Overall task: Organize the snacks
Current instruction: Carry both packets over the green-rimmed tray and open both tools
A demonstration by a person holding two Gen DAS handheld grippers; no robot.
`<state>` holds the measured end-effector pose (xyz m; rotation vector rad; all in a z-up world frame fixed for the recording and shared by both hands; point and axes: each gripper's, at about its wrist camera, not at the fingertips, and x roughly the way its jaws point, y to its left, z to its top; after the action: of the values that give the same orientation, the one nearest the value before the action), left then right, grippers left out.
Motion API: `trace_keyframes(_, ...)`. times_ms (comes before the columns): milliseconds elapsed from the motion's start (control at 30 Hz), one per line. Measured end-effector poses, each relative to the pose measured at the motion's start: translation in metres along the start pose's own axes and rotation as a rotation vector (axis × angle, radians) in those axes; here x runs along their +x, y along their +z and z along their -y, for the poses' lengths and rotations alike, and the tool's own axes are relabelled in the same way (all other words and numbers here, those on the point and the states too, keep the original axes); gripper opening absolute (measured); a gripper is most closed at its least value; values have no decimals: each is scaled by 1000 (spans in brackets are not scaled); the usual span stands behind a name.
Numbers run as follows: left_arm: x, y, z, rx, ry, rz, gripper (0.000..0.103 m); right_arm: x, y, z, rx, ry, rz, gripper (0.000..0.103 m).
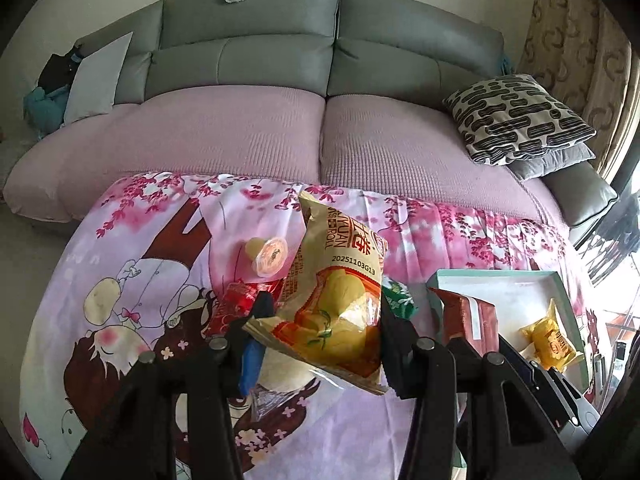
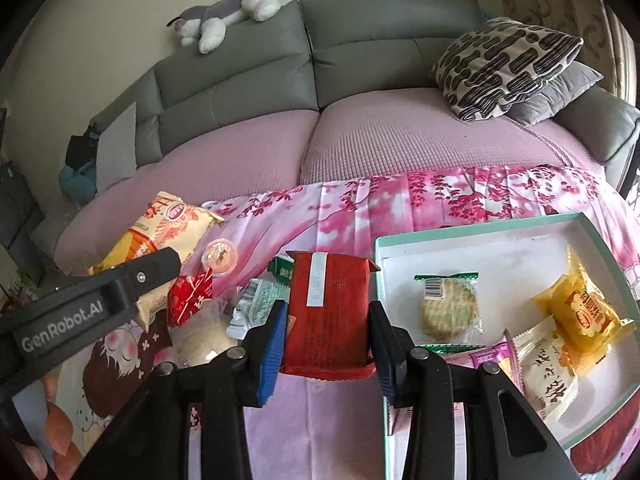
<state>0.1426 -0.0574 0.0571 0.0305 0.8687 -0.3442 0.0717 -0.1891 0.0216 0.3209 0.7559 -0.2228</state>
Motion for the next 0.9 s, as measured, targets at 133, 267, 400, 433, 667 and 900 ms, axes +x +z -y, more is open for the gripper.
trace_keyframes(133,-3,1,12,12,-12,9,50,-4,4,10,25,-1,10,43)
trace_keyframes(267,-5,1,31,44,-29,18,50,-9,9,27,60,-16,21,43)
trace_keyframes(400,-5,0,56,83,-61,22,50,-16,14,48,92,-40,36,43)
trace_keyframes(433,-5,0,65,100,-68,23,50,-18,15,54,104,-46,40,43)
trace_keyframes(667,-1,-9,114,185,-112,14,50,-31,22,100,184,-100,60,43)
trace_keyframes(900,11,-20,153,229,-166,-8,50,-45,25,150,251,-182,83,43)
